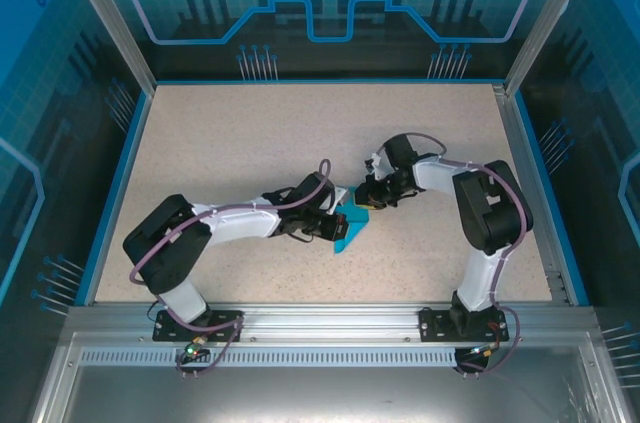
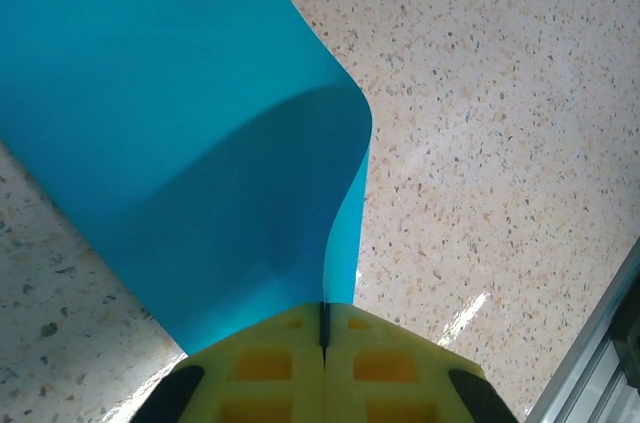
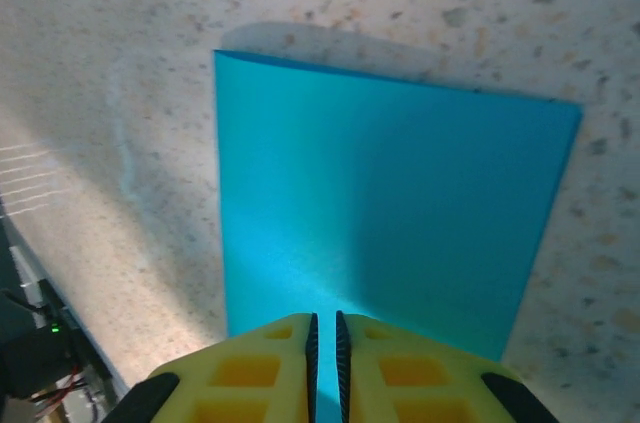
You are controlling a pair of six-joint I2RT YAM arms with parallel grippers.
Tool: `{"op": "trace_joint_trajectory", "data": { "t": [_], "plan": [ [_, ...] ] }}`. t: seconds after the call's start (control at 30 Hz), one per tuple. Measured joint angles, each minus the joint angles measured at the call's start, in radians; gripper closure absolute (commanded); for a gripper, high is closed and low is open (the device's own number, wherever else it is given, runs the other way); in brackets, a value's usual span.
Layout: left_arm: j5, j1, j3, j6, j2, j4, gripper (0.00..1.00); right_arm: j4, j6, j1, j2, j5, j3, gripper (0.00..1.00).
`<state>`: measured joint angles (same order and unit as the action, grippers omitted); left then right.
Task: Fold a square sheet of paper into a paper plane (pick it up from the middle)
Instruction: Third fold the triangle at the center of the table.
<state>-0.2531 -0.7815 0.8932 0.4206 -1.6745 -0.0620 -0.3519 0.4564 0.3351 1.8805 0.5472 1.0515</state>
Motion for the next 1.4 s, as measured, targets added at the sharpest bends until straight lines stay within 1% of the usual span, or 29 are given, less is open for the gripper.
{"op": "trace_joint_trajectory", "data": {
  "t": [0.1,0.43,0.6,0.93,1.07,1.4],
  "plan": [
    [-0.007,0.01,0.0,0.0,0.0,0.0,1.0,-0.03,-0.033,0.0,0.027,-0.033,0.005,0.85],
    [-0.016,0.037,0.002,0.0,-0.034,-0.024,1.0,-0.048,-0.077,0.005,0.032,-0.047,0.018,0.84],
    [-0.002,0.04,0.027,0.0,-0.075,-0.065,1.0,-0.052,-0.081,0.005,0.033,-0.047,0.022,0.84],
    [0.032,0.04,0.069,-0.004,-0.081,-0.099,0.99,-0.057,-0.081,0.007,0.033,-0.05,0.024,0.83],
    [0.048,0.04,0.097,-0.009,-0.106,-0.116,0.99,-0.058,-0.081,0.007,0.033,-0.05,0.024,0.83],
    [0.073,0.04,0.1,-0.01,-0.127,-0.136,0.99,-0.067,-0.081,0.011,0.033,-0.058,0.03,0.83]
  ]
}}
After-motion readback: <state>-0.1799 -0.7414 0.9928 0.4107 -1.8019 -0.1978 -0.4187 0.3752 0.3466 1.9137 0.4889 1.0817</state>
